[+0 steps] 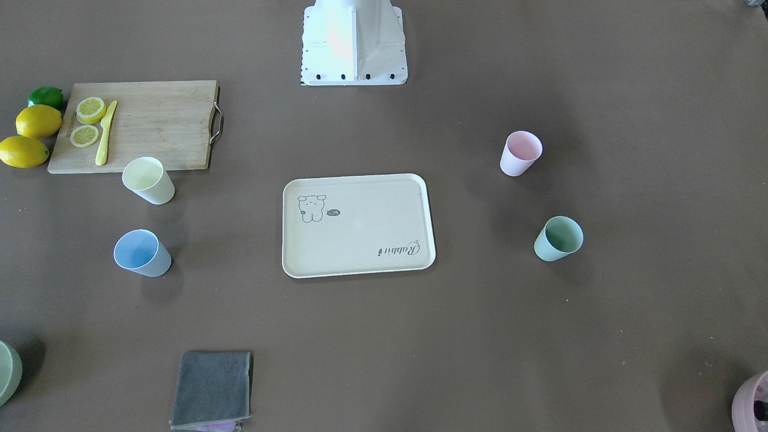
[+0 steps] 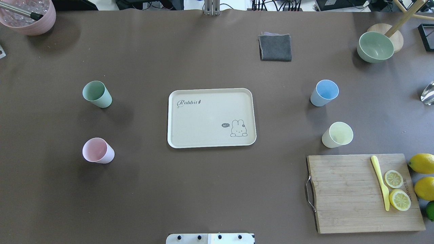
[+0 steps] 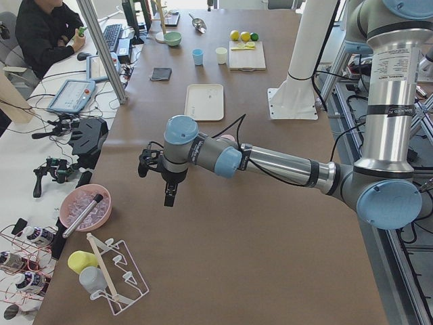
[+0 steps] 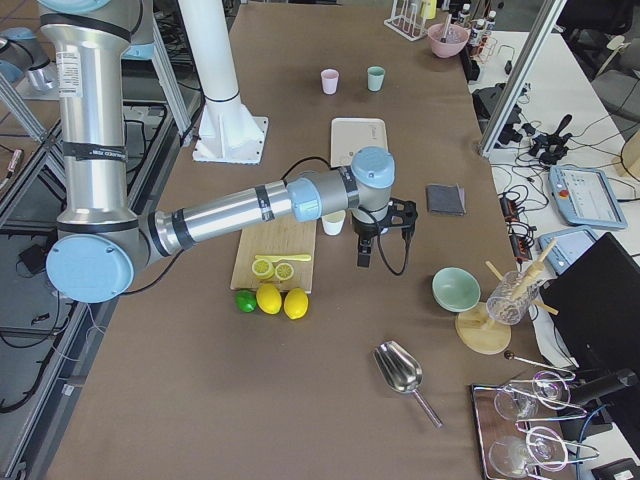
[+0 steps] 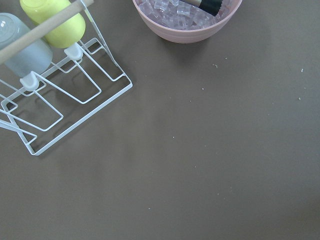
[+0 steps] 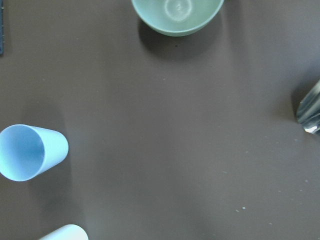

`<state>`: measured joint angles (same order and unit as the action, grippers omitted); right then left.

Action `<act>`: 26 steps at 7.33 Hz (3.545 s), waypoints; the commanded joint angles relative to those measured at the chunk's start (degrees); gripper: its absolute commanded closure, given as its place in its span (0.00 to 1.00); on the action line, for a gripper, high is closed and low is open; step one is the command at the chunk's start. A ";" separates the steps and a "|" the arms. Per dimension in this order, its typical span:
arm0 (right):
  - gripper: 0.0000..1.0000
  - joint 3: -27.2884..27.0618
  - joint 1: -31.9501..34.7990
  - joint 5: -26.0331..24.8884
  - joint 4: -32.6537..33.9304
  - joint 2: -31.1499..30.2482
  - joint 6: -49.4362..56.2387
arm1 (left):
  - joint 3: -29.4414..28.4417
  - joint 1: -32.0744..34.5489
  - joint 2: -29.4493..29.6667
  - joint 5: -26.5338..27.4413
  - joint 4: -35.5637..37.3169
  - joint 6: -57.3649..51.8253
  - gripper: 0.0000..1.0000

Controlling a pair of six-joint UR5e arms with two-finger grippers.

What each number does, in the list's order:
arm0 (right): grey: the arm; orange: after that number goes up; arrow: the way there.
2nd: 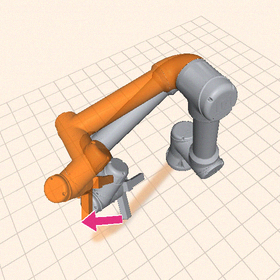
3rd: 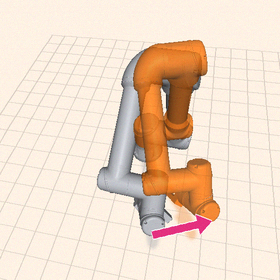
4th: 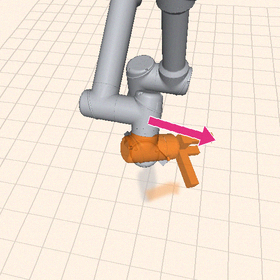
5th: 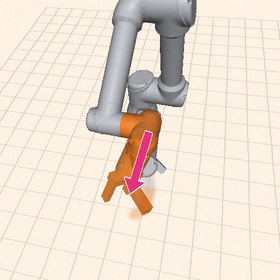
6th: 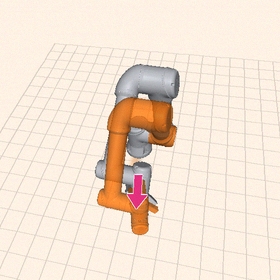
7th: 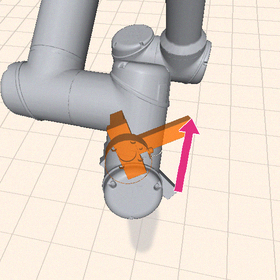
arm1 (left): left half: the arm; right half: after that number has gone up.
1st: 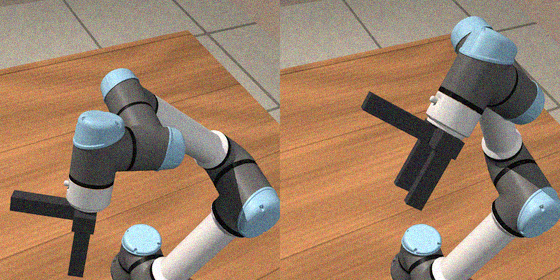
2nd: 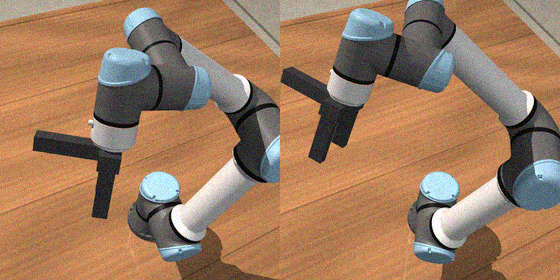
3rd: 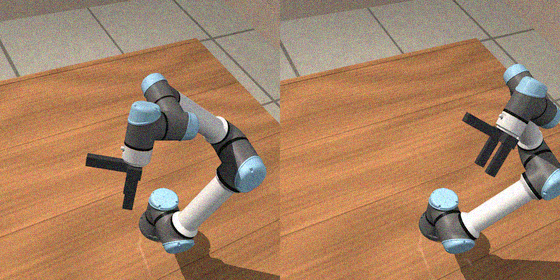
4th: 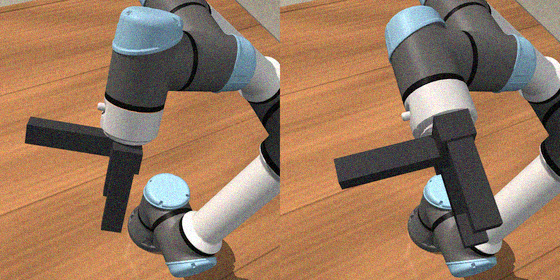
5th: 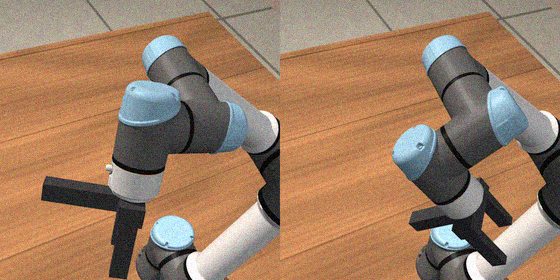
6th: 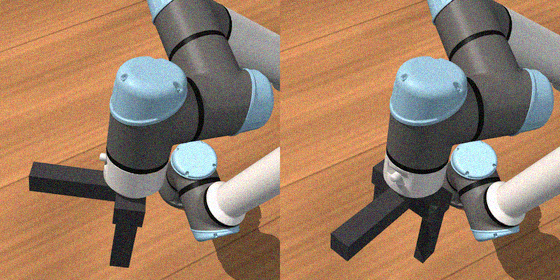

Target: Place all cups on tray

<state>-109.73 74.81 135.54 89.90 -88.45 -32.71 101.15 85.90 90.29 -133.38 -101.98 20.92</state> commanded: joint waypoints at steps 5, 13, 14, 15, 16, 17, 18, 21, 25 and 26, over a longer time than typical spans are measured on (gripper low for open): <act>0.00 -2.68 -23.20 -13.37 -19.47 -3.90 -25.38 | -0.34 -0.03 -0.64 -1.19 -2.70 0.97 0.02; 0.99 0.40 -31.56 -19.08 -23.63 -5.42 -31.53 | -0.51 0.05 -0.73 -1.27 -2.70 0.97 0.02; 1.00 0.13 -32.09 -19.26 -23.63 -5.07 -31.63 | -0.51 0.06 -0.73 -1.27 -2.70 0.97 0.02; 1.00 0.22 -32.27 -19.00 -23.55 -4.11 -31.72 | -0.51 0.06 -0.64 -1.36 -2.70 0.97 0.02; 1.00 0.13 -32.18 -18.31 -23.20 -2.97 -31.63 | -0.34 0.06 -0.38 -1.71 -2.70 0.97 0.02; 1.00 -0.74 -31.14 -16.04 -22.67 -2.00 -31.63 | -0.34 0.06 -0.03 -1.80 -2.62 0.97 0.02; 1.00 -1.18 -27.39 -11.66 -19.88 1.14 -31.63 | -0.34 0.06 0.23 -1.71 -2.53 0.97 0.02; 1.00 -2.16 -28.38 -11.35 -1.79 18.61 -36.68 | 0.97 -2.56 2.25 -1.54 -2.44 5.77 0.03; 1.00 4.85 -35.16 -17.94 0.27 29.62 -43.39 | 9.32 -18.38 1.64 4.87 -2.61 23.53 0.03; 1.00 6.71 -36.21 -18.73 0.01 31.04 -43.49 | 9.68 -20.05 1.64 4.88 -2.70 24.43 0.02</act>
<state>-105.78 40.18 118.10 90.07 -60.11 -75.25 109.66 68.90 92.02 -129.43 -104.61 42.88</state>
